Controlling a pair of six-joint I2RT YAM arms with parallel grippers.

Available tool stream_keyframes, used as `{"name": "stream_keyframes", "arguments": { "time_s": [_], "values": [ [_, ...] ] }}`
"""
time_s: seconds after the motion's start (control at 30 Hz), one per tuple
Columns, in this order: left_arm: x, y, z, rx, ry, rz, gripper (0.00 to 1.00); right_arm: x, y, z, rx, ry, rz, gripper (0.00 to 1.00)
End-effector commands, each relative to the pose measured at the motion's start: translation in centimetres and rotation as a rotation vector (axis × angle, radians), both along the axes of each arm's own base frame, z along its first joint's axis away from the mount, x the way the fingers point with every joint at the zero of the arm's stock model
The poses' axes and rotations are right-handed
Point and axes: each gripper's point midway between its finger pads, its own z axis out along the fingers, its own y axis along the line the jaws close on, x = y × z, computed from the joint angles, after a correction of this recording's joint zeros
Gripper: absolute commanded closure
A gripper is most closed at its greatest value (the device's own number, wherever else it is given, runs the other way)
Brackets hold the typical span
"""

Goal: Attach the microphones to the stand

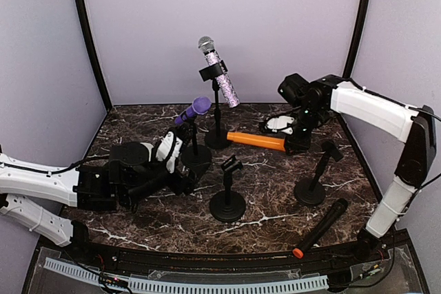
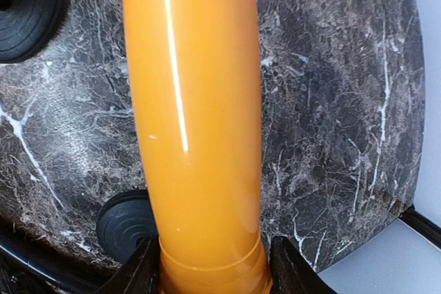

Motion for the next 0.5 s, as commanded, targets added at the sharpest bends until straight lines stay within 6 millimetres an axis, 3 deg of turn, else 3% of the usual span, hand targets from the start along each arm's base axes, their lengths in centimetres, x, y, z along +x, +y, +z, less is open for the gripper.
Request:
{"name": "stream_keyframes", "arguments": {
  "time_s": [0.0,0.13,0.27,0.47],
  "values": [
    [-0.5,0.2,2.0,0.274,-0.109,-0.079,0.20,-0.8,0.4,3.6,0.094,-0.046,0.005,0.78],
    [0.2,-0.1,5.2,0.435,-0.215,-0.086,0.19,-1.1,0.8,6.5,0.173,-0.097,-0.009,0.79],
    [1.2,-1.2,7.6,0.574,-0.314,-0.089,0.18,-1.6,2.6,9.4,0.251,-0.138,0.042,0.79],
    [2.0,-3.4,9.7,0.729,-0.433,-0.134,0.18,-2.7,6.1,10.5,0.222,-0.188,0.159,0.79]
  ]
}}
